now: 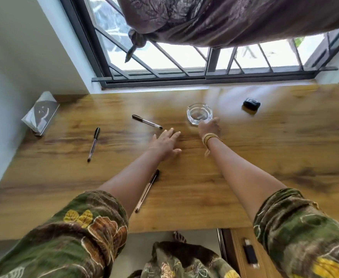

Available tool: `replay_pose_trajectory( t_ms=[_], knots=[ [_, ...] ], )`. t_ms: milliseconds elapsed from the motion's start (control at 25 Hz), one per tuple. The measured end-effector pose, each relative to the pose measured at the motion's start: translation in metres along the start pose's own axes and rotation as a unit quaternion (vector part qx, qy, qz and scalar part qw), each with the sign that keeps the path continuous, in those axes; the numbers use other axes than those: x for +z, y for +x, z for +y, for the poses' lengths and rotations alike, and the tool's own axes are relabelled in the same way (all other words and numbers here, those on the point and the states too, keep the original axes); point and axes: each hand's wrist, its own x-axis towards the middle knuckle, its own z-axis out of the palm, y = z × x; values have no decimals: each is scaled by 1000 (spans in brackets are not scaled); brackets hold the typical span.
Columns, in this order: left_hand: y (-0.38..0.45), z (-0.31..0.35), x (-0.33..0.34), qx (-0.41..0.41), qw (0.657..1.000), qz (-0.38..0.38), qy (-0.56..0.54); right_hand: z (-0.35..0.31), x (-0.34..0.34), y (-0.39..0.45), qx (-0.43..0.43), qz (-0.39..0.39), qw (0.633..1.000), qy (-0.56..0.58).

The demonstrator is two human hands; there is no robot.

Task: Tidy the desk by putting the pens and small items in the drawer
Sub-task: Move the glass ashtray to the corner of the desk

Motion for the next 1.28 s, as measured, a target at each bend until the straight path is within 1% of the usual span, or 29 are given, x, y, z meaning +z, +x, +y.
replay_pose_trajectory(
  t_ms=[40, 80, 120, 280, 320, 400, 480, 520, 600, 640, 680, 720, 760, 840, 920, 1000, 1120, 1200, 1280],
  knots=[
    [6, 0, 0, 2, 1000, -27, -2, -7, 3, 13, 55, 1, 997, 59],
    [10, -1, 3, 3, 999, -49, -2, -10, 7, 23, 90, 1, 990, 113],
    [11, -2, 6, 4, 998, -63, 1, -10, 9, 27, 106, 1, 984, 141],
    [9, -12, 1, 26, 998, -63, 4, -9, 19, 31, 103, 20, 984, 143],
    [8, -15, -1, 32, 998, -61, -4, -9, 20, 31, 100, 28, 982, 159],
    [6, -18, -5, 40, 996, -51, -53, -9, 19, 25, 107, 36, 971, 208],
    [2, -24, -13, 34, 986, -5, -164, -11, 22, 13, 101, 35, 964, 245],
    [-1, -28, -16, 22, 968, 26, -249, -14, 25, 5, 89, 29, 963, 254],
    [-6, -43, -25, -28, 902, 88, -422, -25, 38, -12, 57, 9, 966, 254],
    [-10, -54, -29, -57, 868, 118, -480, -34, 49, -22, 32, -5, 968, 248],
    [-14, -67, -33, -77, 841, 141, -516, -46, 61, -34, 3, -24, 971, 237],
    [-18, -82, -35, -95, 823, 163, -535, -59, 74, -44, -28, -51, 973, 223],
    [-23, -100, -38, -114, 817, 188, -533, -72, 88, -56, -56, -81, 972, 212],
    [-38, -137, -39, -163, 815, 241, -501, -102, 119, -80, -94, -148, 963, 203],
    [-57, -177, -36, -210, 818, 277, -458, -129, 148, -100, -102, -202, 958, 178],
    [-75, -221, -29, -246, 825, 307, -406, -152, 177, -115, -95, -237, 953, 163],
    [-98, -277, -11, -268, 829, 344, -349, -178, 219, -133, -87, -278, 947, 134],
    [-107, -300, -1, -275, 838, 346, -320, -192, 242, -139, -73, -290, 947, 121],
    [-106, -315, 8, -269, 860, 321, -292, -203, 264, -139, -50, -292, 948, 117]
  ],
)
